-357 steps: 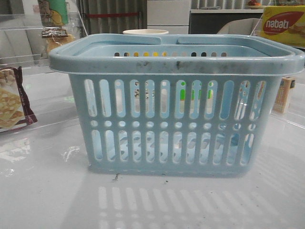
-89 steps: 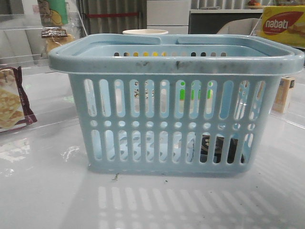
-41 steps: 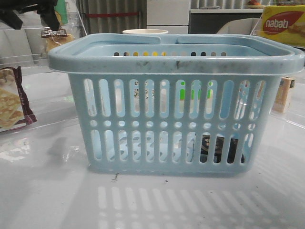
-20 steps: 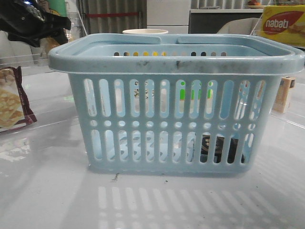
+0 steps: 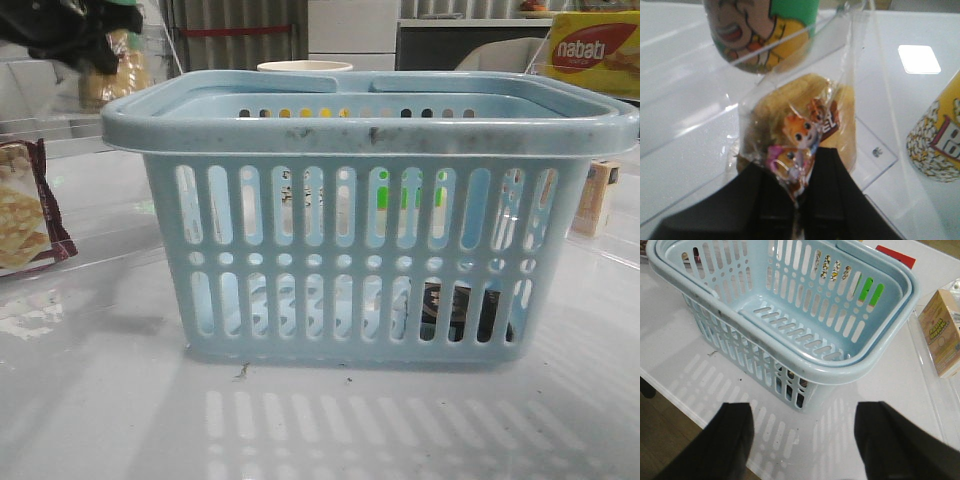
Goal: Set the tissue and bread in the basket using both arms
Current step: 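Reach the left gripper to the packaged bread bun and grasp it, then carry the bread bun over the basket with the left gripper and release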
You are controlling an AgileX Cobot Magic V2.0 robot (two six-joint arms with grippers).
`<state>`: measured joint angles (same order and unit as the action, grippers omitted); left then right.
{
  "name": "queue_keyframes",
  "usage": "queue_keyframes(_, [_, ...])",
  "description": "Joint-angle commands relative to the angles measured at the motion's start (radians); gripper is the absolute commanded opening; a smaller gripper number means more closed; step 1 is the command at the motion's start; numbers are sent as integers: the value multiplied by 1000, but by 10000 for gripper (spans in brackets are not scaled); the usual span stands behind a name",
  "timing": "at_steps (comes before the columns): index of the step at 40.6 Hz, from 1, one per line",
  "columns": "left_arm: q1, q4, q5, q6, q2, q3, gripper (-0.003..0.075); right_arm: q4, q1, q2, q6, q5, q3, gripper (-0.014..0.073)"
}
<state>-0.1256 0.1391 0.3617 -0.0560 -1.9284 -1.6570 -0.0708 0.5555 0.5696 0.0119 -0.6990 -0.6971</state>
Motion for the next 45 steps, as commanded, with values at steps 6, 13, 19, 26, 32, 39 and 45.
queue_keyframes(6, [-39, 11, 97, -16, 240, -39, 91, -11, -1, 0, 10, 75, -24, 540])
queue_keyframes(13, [-124, 14, 257, -138, 344, -39, 91, -11, -1, 0, 10, 75, -24, 540])
queue_keyframes(19, [-246, 14, 384, -212, 369, -39, 90, -11, -1, 0, 10, 75, -24, 540])
queue_keyframes(26, [-393, 14, 442, -234, 332, -39, 90, -11, -1, 0, 10, 76, -24, 540])
queue_keyframes(32, [-464, 14, 435, -234, 266, -39, 91, -11, -1, 0, 10, 75, -24, 540])
queue_keyframes(39, [-508, 22, 435, -234, 193, -39, 233, -11, -1, 0, 10, 75, -24, 540])
queue_keyframes(45, [-509, 46, 435, -234, 186, -39, 470, -11, -1, 0, 10, 75, -24, 540])
